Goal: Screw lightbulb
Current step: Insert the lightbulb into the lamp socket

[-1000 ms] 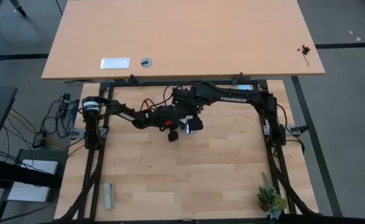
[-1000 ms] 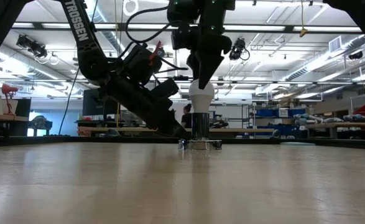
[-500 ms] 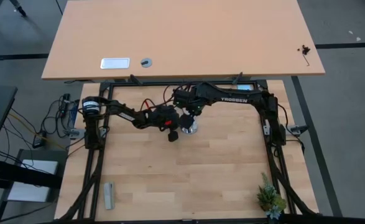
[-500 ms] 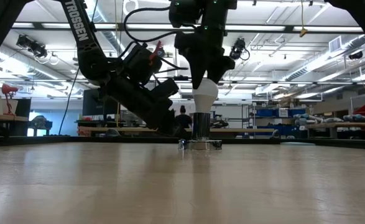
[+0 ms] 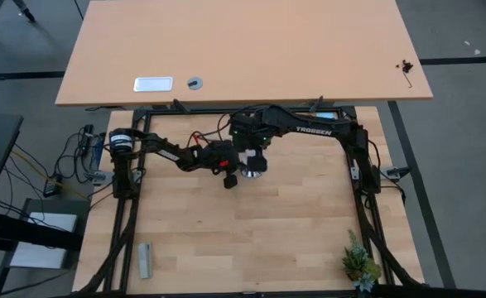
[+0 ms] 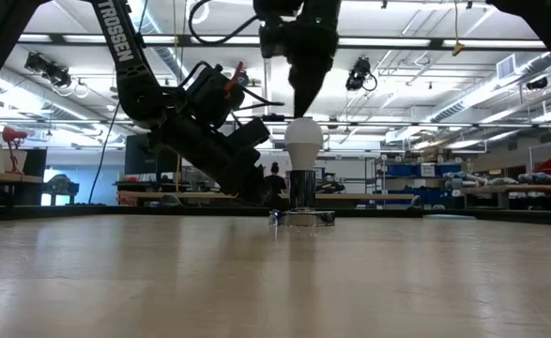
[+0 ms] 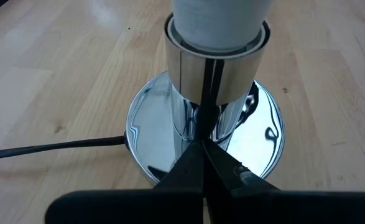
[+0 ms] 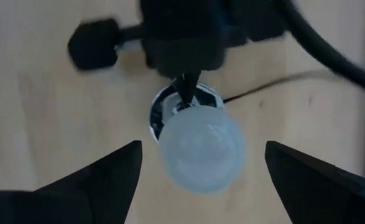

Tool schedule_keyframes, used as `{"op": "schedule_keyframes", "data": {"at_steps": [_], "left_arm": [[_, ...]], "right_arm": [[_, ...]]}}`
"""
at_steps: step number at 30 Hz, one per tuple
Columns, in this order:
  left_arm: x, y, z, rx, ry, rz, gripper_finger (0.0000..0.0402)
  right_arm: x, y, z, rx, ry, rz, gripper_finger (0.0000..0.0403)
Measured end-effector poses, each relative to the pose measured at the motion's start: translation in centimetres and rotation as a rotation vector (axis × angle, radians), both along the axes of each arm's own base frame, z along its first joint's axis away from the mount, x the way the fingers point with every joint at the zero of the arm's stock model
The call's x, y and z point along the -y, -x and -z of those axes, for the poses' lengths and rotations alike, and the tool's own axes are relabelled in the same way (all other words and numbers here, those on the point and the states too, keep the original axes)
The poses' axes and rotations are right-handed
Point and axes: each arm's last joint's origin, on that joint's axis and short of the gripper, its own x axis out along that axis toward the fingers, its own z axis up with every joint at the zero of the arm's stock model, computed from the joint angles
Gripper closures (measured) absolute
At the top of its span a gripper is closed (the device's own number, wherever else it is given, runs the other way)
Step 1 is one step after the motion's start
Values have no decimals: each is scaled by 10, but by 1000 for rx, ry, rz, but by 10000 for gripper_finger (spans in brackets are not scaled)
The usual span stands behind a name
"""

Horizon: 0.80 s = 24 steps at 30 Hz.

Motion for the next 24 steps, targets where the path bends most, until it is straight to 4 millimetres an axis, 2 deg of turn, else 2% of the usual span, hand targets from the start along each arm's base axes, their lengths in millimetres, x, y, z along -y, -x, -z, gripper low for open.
{"op": "schedule_keyframes", "data": {"at_steps": [4,15,19,24], "left_arm": [[0,0,0,-1,0,0,401],[0,0,0,0,0,0,401],[0,0,0,0,-1,0,401],[0,0,0,1,-1,0,401]], "right_arm": [[-1,-1,7,-29,53,-204,67],[1,0,29,-60,38,-184,103],[1,0,30,-41,6,-32,121],[2,-2,30,16,-83,412,140]]}}
